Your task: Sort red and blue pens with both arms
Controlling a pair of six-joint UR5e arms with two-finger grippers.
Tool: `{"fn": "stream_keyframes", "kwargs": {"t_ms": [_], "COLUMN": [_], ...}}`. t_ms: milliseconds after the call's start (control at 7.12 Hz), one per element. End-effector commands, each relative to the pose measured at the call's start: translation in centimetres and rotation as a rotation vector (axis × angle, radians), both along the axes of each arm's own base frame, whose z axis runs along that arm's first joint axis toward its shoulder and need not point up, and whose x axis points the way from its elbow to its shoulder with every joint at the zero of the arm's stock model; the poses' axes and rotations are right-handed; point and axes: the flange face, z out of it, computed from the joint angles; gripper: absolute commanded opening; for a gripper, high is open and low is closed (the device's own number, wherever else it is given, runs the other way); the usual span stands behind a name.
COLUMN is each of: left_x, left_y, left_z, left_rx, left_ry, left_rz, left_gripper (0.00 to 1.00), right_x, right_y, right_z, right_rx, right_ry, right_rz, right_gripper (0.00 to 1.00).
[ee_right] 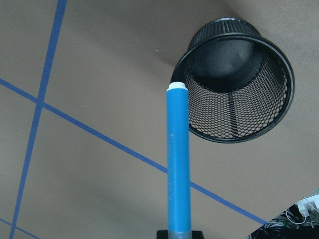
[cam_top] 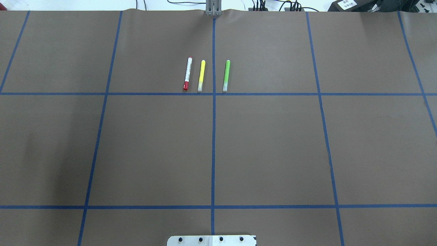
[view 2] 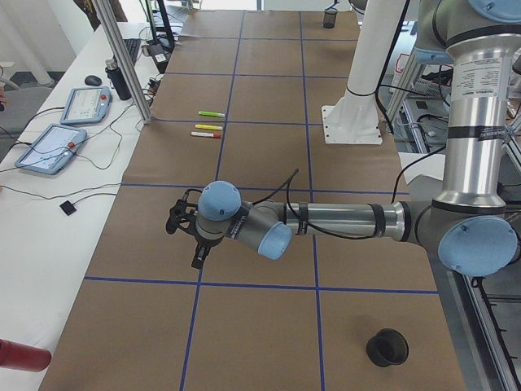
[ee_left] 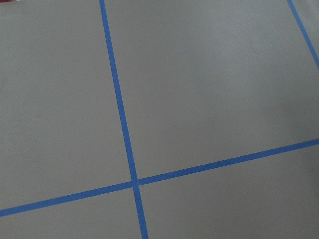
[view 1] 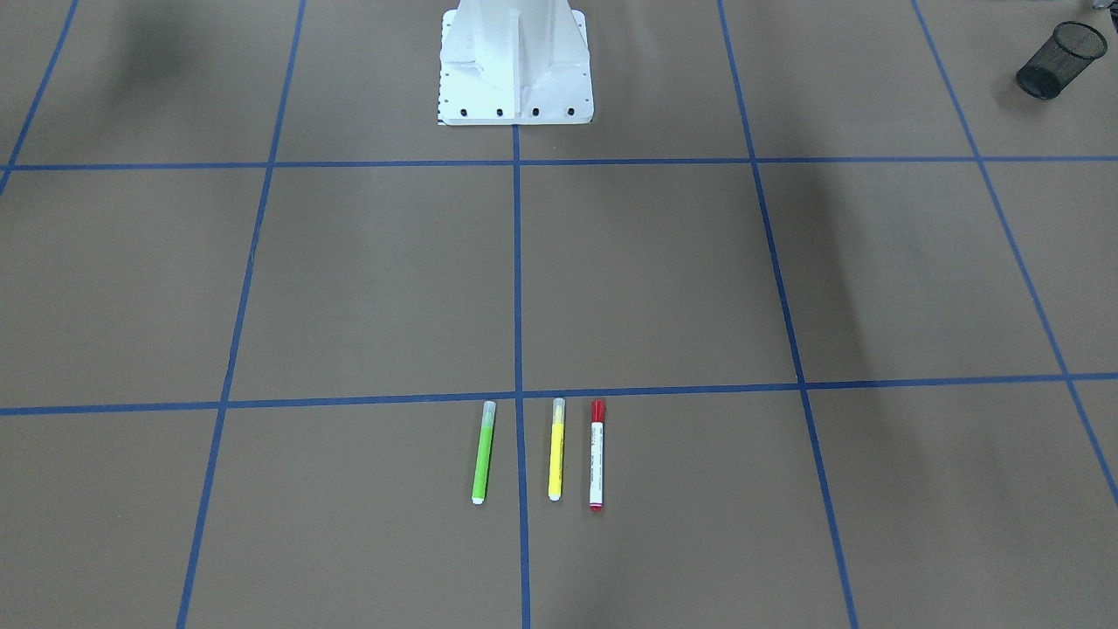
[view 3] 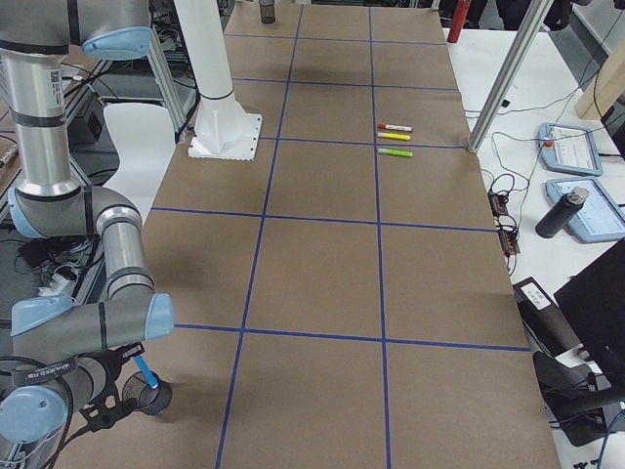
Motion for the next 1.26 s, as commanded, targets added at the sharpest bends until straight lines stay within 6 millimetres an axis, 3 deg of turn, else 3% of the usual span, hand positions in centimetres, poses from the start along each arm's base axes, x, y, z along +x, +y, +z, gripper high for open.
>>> {"fn": "stream_keyframes", "kwargs": {"t_ms": [0, 281, 421, 561, 842, 1123], "left_x": [0.0, 0.0, 0.0, 0.1, 0.0, 0.0], "left_y": [-0.2, -0.2, -0.2, -0.2, -0.2, -0.2], "left_z": [-0.6, -0.6, -0.6, -0.6, -0.7, -0.6], "left_rx": [0.01, 0.01, 0.01, 0.01, 0.012, 0.007], "left_ry": [-0.001, 0.001, 0.001, 0.001, 0.001, 0.002], "left_rz": [-0.002, -0.001, -0.001, 0.001, -0.001, -0.003], "left_gripper": [1.0, 1.0, 1.0, 1.0, 1.0, 1.0], "right_x": [-0.5, -0.3, -0.4, -0.2, 1.0, 3.9], "right_y": [0.7, 0.6, 0.7, 0.5, -0.3, -2.1], "right_z": [2.6, 3.1, 3.1, 3.0, 2.7, 1.8], "right_rx": [0.003, 0.01, 0.009, 0.012, 0.022, 0.052], "right_ry": [0.013, 0.033, 0.033, 0.036, 0.054, 0.099], "right_rz": [-0.005, -0.006, -0.002, -0.003, -0.005, -0.011], "right_gripper": [0.0, 0.04, 0.32, 0.99, 1.0, 1.0]}}
